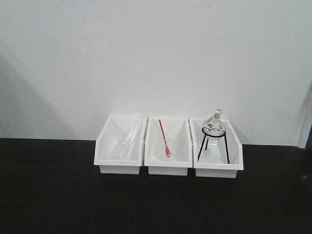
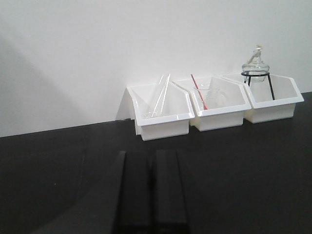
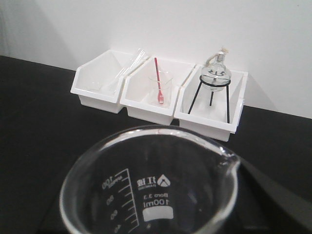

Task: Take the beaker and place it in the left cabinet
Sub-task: 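Hold the beaker in the right gripper while driving away from the bench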

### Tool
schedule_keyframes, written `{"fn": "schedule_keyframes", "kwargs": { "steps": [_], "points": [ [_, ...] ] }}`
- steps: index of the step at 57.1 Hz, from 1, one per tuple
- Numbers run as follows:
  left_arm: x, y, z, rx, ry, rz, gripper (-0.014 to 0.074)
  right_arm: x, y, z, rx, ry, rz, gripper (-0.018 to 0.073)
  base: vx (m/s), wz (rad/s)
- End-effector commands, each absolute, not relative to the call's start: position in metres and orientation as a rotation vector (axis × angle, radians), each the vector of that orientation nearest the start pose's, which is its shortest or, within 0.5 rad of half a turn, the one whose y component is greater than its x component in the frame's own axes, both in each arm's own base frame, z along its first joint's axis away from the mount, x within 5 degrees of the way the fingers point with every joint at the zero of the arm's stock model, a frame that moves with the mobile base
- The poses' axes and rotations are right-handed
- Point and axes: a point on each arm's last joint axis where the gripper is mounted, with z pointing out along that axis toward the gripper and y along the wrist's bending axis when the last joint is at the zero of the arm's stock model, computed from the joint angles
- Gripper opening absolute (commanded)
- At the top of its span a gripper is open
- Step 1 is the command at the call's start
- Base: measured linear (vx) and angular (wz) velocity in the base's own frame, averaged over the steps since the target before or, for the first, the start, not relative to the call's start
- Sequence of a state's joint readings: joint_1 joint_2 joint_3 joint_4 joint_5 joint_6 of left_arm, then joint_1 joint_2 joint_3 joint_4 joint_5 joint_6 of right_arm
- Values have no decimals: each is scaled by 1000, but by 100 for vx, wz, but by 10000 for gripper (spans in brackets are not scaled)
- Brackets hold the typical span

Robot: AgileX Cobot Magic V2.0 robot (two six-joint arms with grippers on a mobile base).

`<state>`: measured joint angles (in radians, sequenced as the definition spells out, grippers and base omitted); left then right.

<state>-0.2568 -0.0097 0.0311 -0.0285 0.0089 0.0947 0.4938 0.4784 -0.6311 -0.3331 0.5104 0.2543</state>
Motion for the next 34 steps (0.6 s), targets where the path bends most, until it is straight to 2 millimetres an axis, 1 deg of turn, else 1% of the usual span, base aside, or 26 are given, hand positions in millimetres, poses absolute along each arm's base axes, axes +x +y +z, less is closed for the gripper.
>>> {"fn": "schedule_keyframes", "kwargs": {
  "steps": [1,16,34],
  "points": [
    [54,-14,205,223,1413,-168,1,88,32,362,-370,1677,184,-4,-4,14],
    [54,-14,205,223,1413,-168,1,88,32,362,-370,1677,184,-4,-6,28],
    [54,-14,205,223,1413,-168,1,88,32,362,-370,1677,184,-4,-11,52]
  ]
}}
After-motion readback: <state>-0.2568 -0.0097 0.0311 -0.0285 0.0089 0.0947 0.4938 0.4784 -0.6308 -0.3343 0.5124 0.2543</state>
